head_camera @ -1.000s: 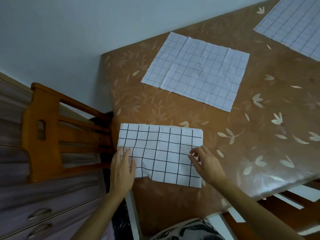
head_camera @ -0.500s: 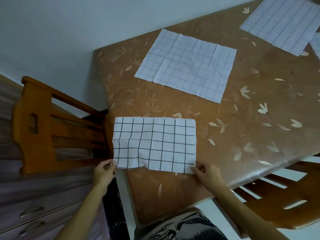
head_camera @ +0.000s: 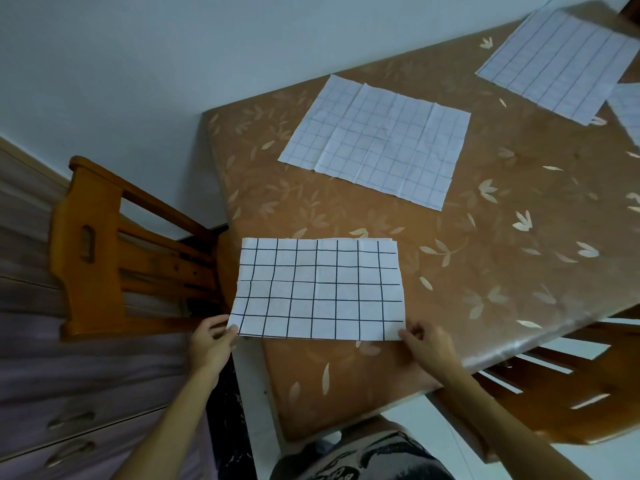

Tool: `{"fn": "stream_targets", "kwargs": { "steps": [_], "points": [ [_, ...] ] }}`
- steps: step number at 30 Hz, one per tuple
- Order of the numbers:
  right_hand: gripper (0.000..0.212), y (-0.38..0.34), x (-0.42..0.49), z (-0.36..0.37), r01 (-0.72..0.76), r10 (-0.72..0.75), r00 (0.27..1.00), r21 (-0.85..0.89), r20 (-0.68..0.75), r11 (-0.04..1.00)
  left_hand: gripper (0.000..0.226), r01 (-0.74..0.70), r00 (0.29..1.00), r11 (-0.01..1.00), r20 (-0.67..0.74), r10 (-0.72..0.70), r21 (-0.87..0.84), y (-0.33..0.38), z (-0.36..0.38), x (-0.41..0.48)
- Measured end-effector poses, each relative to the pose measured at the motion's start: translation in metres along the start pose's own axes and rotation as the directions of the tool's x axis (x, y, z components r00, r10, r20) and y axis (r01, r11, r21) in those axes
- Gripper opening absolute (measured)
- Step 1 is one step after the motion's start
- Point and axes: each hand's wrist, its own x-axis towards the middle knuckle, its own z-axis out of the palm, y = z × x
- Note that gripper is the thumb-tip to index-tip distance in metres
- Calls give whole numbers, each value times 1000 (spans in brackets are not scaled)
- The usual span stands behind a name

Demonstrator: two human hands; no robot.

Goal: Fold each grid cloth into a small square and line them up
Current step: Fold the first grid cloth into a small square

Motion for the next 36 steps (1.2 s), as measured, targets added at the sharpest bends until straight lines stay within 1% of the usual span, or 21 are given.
{"fn": "stream_targets", "kwargs": {
  "steps": [3,6,8,10,12,13,14,15,16,17,18,19,20,22,24,26,27,29,32,34,36],
  "points": [
    [21,0,-1,-2,-4,4,1000,-15,-2,1000,30,-17,1000,1000,2,17,-12,2,1,-3],
    [24,-2,-7,-1,-11,11,1000,-1,-4,1000,36,-6,1000,997,14,7,-76,7,3,-3],
    [20,-4,-13,0,-44,44,999,80,-5,996,50,17,997,988,79,-5,-154,13,5,-4],
    [12,-6,-20,1,-71,71,997,198,4,978,64,35,986,982,164,-5,-186,18,8,-4],
    [16,-7,-28,4,-70,72,997,293,2,954,75,26,975,990,220,6,-139,22,11,-8],
    [19,-8,-32,6,-69,72,997,325,3,943,79,-5,973,997,228,24,-83,23,13,-13],
    [22,-9,-37,8,-67,70,998,348,5,935,82,-78,972,997,222,72,19,22,15,-17],
    [23,-10,-42,12,-61,63,998,367,6,928,84,-192,965,965,214,152,179,19,17,-23],
    [23,-10,-48,15,-55,58,998,381,3,923,86,-318,944,871,212,253,374,14,20,-30],
    [21,-11,-55,18,-50,55,998,393,-2,918,85,-426,904,722,221,366,546,10,23,-40],
    [19,-12,-62,22,-41,49,999,406,-9,913,82,-500,851,568,248,463,654,8,26,-51],
    [16,-13,-70,25,-26,36,999,420,-14,907,78,-550,802,453,293,520,701,6,28,-64],
    [14,-13,-79,27,-3,10,1000,431,-14,902,75,-593,769,385,355,532,707,4,30,-76],
    [11,-14,-97,34,50,-61,998,435,12,899,69,-684,710,322,495,501,655,-5,35,-102],
    [11,-15,-114,42,89,-122,991,407,55,909,66,-759,640,286,591,491,585,-14,40,-124],
    [11,-16,-129,52,127,-169,981,355,90,926,62,-778,624,305,622,473,548,-24,40,-140],
    [11,-18,-138,56,145,-193,975,342,109,929,58,-780,624,334,616,480,530,-30,39,-145],
    [11,-21,-153,65,183,-240,961,330,140,926,46,-782,624,413,571,533,467,-39,34,-153],
    [16,-25,-174,71,259,-318,926,270,205,927,22,-760,648,533,498,576,372,-54,22,-156],
    [28,-22,-183,77,327,-368,899,196,236,924,15,-733,672,609,466,576,305,-64,11,-157],
    [48,-12,-185,82,405,-406,898,42,168,913,17,-697,693,683,450,564,217,-72,0,-158]
  ]
}}
